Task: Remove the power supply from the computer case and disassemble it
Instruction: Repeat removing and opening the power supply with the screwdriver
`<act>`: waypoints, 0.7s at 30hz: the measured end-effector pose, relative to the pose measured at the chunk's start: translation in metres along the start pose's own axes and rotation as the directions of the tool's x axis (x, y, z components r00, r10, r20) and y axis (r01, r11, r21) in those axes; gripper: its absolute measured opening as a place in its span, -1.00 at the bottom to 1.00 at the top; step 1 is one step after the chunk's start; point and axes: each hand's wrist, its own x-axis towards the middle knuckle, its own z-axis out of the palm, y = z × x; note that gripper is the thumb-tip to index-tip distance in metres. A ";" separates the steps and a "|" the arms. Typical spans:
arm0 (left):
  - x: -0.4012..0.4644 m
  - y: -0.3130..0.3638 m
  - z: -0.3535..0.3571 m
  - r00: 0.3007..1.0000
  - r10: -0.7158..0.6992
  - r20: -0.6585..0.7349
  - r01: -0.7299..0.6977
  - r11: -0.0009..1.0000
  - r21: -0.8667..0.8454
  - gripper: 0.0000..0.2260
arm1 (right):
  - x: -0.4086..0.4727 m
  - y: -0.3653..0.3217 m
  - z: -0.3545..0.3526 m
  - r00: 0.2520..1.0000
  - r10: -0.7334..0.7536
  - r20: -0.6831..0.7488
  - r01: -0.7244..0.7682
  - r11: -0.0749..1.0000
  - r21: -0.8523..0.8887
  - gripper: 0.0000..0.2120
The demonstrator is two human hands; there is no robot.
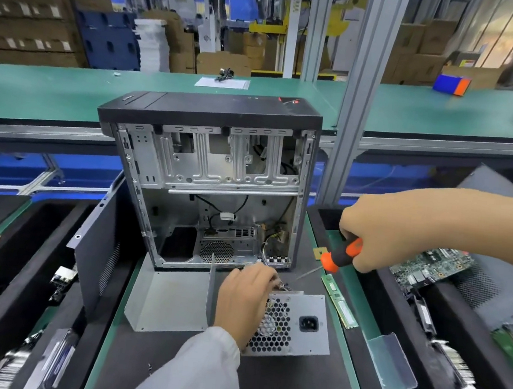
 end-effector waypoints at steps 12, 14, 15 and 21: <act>0.020 -0.006 0.003 0.982 -0.090 0.167 0.088 0.996 0.017 -0.79 | 0.010 -0.007 0.005 1.000 0.001 -0.002 -0.001 1.000 -0.004 -0.82; 0.020 -0.005 0.003 0.976 -0.118 0.185 0.121 0.993 -0.007 -0.81 | 0.014 -0.007 0.007 1.000 0.010 0.004 -0.010 1.000 -0.004 -0.79; 0.020 -0.005 0.003 0.974 -0.120 0.192 0.126 0.992 -0.015 -0.81 | 0.015 -0.007 0.008 1.000 0.014 0.008 -0.014 1.000 -0.005 -0.78; 0.023 -0.003 -0.002 0.960 -0.117 0.253 0.134 0.989 -0.054 -0.78 | 0.022 -0.008 0.010 0.999 0.033 0.014 -0.033 0.999 0.007 -0.79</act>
